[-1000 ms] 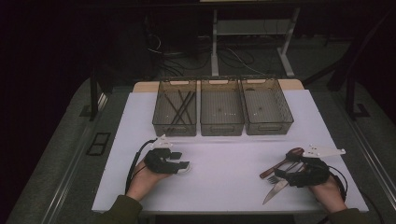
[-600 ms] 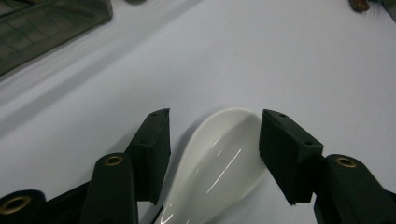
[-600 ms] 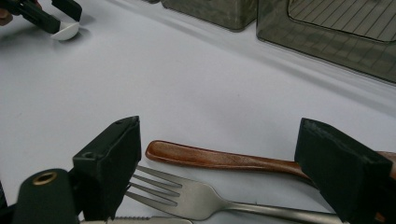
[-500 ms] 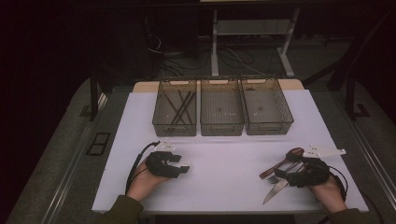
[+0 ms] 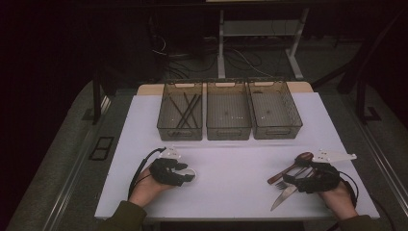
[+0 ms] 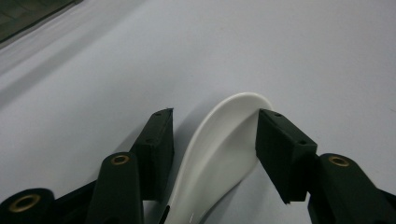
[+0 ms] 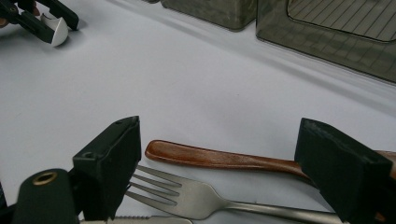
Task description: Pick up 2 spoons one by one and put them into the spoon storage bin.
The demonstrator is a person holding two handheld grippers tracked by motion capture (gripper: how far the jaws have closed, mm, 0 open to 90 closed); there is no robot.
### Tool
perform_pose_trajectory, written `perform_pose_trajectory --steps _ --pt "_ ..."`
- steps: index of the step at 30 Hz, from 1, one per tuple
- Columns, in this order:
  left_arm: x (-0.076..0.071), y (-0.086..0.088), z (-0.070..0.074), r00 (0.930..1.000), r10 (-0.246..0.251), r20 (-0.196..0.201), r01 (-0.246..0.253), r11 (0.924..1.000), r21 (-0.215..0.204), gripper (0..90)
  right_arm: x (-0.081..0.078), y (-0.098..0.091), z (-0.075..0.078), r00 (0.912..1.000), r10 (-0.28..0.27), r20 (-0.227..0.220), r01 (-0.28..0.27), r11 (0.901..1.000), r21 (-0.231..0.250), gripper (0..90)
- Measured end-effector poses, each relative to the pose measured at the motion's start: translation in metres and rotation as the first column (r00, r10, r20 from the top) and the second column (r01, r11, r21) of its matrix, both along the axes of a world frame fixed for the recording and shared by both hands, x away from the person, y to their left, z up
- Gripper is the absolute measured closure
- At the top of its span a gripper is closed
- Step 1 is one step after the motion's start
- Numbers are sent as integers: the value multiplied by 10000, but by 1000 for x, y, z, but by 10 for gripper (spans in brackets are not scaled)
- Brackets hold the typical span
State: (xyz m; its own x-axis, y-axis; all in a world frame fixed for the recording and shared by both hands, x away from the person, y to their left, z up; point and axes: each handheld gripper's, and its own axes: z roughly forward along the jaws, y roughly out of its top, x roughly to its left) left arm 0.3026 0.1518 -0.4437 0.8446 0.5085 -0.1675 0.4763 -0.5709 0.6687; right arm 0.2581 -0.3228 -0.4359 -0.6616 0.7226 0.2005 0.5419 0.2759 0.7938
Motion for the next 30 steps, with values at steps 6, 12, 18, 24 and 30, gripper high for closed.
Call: perform_pose_trajectory --steps 6,12,18,24,30 --pt "-1 1 0 9996 -273 104 273 9996 62 513 0 0 0 10000 -2 -1 2 10000 0 140" --pt "-2 4 0 9982 -525 275 520 9984 211 571 0 0 0 10000 -11 -12 11 10000 14 140" --pt "-4 6 1 9974 -614 375 604 9978 273 665 0 0 0 10000 -2 -2 2 10000 -5 140" --pt "-4 8 3 9957 -780 508 764 9966 321 734 0 0 0 10000 -12 -15 12 10000 6 140" --pt "-5 8 4 9949 -833 564 819 9963 264 769 0 0 0 10000 -11 -13 11 10000 6 140"
